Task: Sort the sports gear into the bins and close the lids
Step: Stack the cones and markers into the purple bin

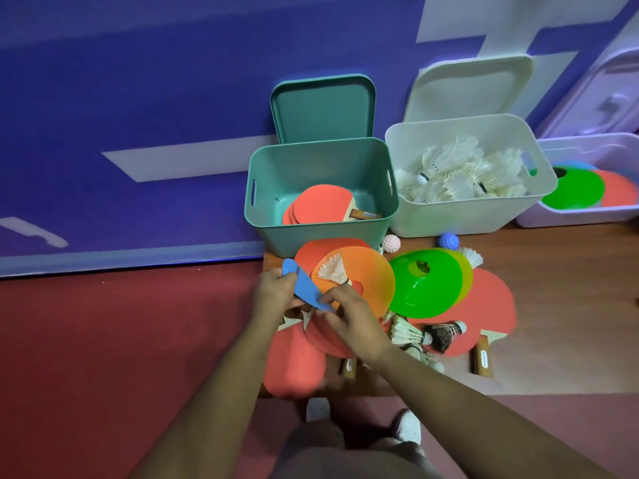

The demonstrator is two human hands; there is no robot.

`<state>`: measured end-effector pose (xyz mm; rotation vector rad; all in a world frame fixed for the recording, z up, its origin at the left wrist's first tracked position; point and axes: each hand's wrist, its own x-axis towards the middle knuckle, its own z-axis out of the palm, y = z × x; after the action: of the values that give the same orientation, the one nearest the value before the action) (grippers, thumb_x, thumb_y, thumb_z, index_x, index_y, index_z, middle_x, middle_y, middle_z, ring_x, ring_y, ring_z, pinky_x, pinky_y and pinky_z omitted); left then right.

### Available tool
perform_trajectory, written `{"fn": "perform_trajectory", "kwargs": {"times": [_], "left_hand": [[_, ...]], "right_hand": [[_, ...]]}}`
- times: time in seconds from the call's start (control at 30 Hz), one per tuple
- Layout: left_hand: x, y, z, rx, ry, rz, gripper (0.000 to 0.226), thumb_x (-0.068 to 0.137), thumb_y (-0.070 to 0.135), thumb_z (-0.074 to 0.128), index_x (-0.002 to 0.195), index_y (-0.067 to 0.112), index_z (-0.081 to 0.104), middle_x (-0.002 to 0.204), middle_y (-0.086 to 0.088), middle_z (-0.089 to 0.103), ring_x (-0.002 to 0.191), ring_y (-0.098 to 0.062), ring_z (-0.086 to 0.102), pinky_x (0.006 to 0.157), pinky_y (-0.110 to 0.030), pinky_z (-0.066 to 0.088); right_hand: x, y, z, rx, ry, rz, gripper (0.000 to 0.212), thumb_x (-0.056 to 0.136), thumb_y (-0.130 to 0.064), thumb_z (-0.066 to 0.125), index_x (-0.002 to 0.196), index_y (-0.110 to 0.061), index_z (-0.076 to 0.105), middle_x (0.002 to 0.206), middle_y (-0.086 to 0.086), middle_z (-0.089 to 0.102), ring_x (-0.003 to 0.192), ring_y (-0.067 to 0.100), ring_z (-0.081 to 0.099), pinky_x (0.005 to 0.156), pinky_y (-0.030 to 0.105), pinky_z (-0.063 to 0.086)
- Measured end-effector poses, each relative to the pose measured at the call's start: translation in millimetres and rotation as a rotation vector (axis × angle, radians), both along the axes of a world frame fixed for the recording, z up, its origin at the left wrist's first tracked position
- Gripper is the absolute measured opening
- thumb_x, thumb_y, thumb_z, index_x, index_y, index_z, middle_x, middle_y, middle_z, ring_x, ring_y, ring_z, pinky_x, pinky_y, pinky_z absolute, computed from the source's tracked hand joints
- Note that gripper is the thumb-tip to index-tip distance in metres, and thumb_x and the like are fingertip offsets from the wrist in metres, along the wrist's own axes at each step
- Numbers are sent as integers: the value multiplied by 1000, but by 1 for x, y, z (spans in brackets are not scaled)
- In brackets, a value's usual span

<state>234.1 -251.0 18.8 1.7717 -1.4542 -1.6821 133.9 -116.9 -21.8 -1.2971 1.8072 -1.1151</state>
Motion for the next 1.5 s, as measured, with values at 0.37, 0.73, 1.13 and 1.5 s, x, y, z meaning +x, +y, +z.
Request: {"fn": "perform_trajectory", "kwargs": {"times": [0.37,0.73,1.13,1.5], "left_hand": [[17,41,5,-182,-86,170,22,92,2,42,75,9,53,64,-2,51,58,-12,49,47,-22,38],[29,50,-14,-177,-96,157,24,92,5,42,100,5,65,93,-11,69,80,-22,59,71,-36,48],[31,12,-9,-93,24,86,23,83,15,43,88,20,66,85,-8,67,75,-26,62,68,-44,59],[6,-12,19,-172,154,-94,23,84,15,43,89,12,65,93,-12,68,77,-24,60,61,-29,50]], "right_hand": [[-102,15,-6,660,144,-340,57,91,-35,63,130,2,42,136,23,38,108,40,57,88,39,46],[-95,-9,-22,615,346,-354,27,81,-6,54,107,-4,62,120,20,47,89,40,64,74,40,50],[-100,1,30,114,470,-512,2,92,-18,53,91,-16,53,85,11,67,73,38,61,55,42,46],[-90,3,107,-208,-224,-835,17,90,-19,67,84,-4,64,72,1,62,63,4,54,59,15,43]]}}
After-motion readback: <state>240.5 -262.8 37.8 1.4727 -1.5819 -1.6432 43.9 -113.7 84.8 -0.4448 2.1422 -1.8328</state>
